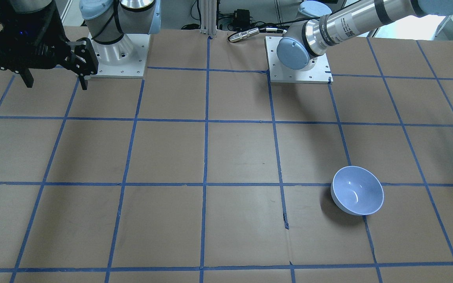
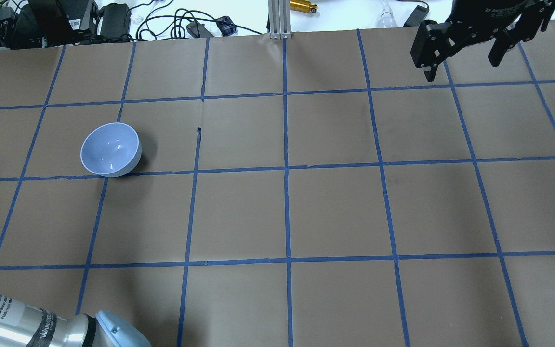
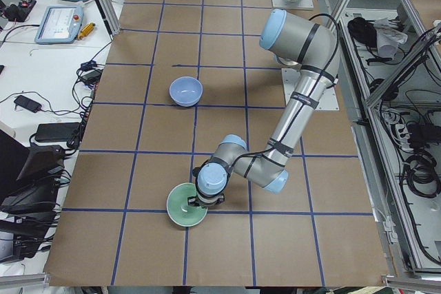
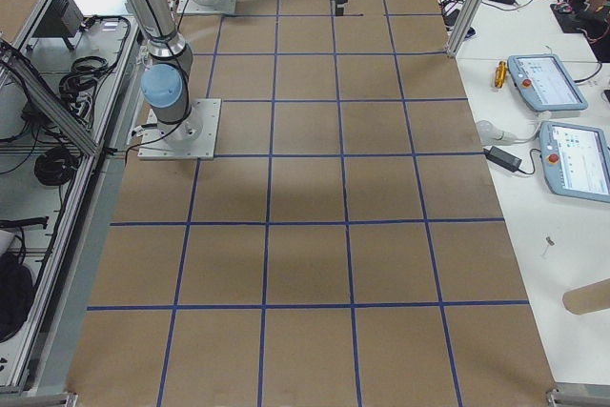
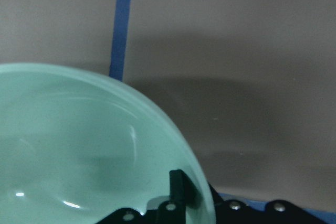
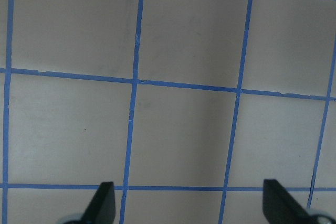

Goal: Stack green bowl on blue bowl
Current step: 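Grasp the mint-green bowl rim with the left gripper near the robot, then carry the green bowl with the left gripper over the blue bowl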

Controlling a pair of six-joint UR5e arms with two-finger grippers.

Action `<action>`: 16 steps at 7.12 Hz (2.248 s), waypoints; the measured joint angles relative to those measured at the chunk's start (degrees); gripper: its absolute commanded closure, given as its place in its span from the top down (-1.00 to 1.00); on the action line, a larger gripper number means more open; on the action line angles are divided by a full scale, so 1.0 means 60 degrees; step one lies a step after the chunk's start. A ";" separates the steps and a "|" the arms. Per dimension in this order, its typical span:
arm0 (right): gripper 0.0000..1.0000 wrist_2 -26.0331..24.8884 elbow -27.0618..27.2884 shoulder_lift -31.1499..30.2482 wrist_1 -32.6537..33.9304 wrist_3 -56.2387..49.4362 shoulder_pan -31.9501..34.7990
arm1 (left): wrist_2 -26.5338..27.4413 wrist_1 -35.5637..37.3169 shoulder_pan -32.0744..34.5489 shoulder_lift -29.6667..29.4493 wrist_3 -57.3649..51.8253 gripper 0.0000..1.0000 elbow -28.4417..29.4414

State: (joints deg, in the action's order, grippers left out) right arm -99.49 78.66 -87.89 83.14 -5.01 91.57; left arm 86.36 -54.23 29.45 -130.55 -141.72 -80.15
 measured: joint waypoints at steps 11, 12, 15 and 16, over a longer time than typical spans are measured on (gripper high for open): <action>1.00 0.0000 0.0000 0.0000 0.0000 0.0000 -0.0004 | 0.0142 -0.1659 0.0755 0.1376 0.1957 -1.00 -0.0133; 1.00 0.0000 0.0000 0.0000 0.0000 0.0000 -0.0002 | 0.0306 -0.2108 0.1319 0.1815 0.2509 -1.00 -0.0140; 1.00 0.0000 0.0000 0.0000 0.0000 0.0000 -0.0003 | 0.0570 -0.3318 0.3022 0.2960 0.4413 -1.00 -0.0177; 1.00 0.0000 0.0000 0.0000 0.0000 0.0000 -0.0006 | 0.0697 -0.3806 0.3725 0.3239 0.5372 -1.00 -0.0198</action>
State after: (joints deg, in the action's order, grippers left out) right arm -99.49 78.66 -87.89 83.14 -5.01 91.53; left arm 90.54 -77.07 51.80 -111.12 -109.49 -81.34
